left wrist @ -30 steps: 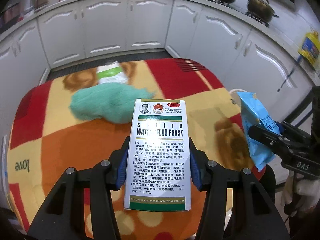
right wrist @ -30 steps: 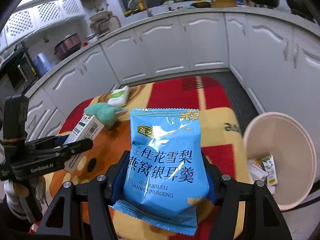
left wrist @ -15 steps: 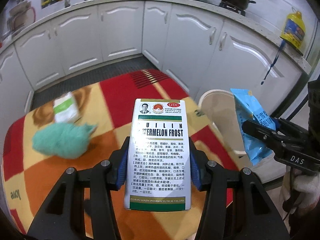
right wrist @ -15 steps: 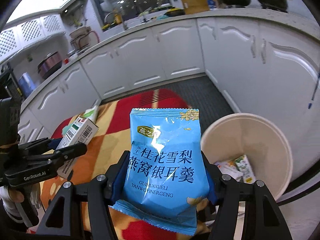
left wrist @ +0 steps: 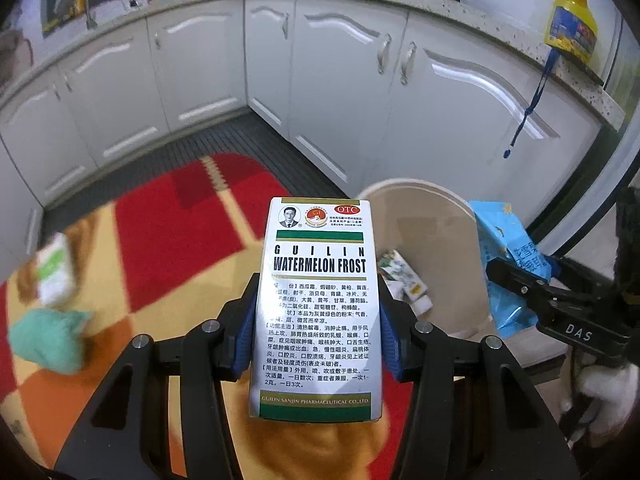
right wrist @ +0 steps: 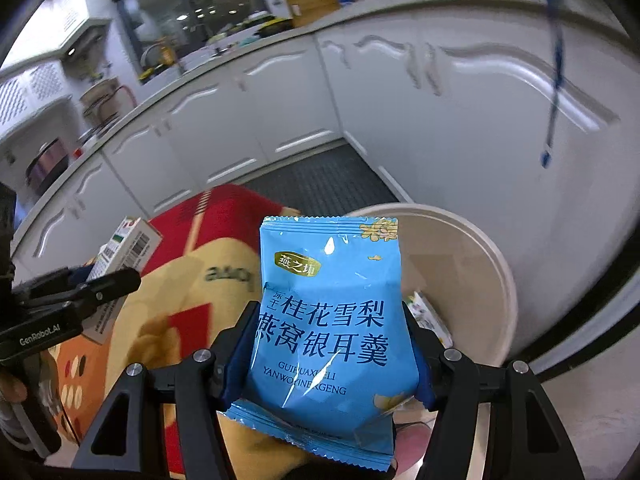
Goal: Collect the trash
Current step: 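Carry the box and blue bag over the beige bin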
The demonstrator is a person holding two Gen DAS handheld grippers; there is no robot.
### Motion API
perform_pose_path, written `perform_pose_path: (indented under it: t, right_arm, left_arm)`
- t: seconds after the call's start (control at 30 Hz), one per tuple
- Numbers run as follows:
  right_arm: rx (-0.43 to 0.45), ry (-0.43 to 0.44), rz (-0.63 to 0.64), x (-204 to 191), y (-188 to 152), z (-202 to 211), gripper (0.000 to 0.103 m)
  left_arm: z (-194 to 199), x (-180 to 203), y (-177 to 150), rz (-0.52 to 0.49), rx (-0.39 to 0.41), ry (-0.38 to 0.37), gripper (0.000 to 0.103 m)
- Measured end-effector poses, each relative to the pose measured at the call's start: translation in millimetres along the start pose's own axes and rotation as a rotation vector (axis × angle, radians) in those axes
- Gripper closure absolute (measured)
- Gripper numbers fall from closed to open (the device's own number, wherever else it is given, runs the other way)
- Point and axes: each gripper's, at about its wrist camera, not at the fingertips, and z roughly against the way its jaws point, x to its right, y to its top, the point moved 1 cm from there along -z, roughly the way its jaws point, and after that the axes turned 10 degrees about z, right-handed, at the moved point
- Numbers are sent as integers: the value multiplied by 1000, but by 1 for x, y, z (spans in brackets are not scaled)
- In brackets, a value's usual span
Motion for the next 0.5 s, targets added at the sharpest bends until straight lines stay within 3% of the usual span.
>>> perform_pose_path:
  t: [0.27,0.5]
  right_arm:
    - [-29,-45,-68,41,-9,-11,40]
    - [-26,-52,-90,53,-4,-15,40]
  left_arm:
    - [-37,33,10,-4,-43,-20,54]
    - [-50,52,19,-36,-40,-17,54]
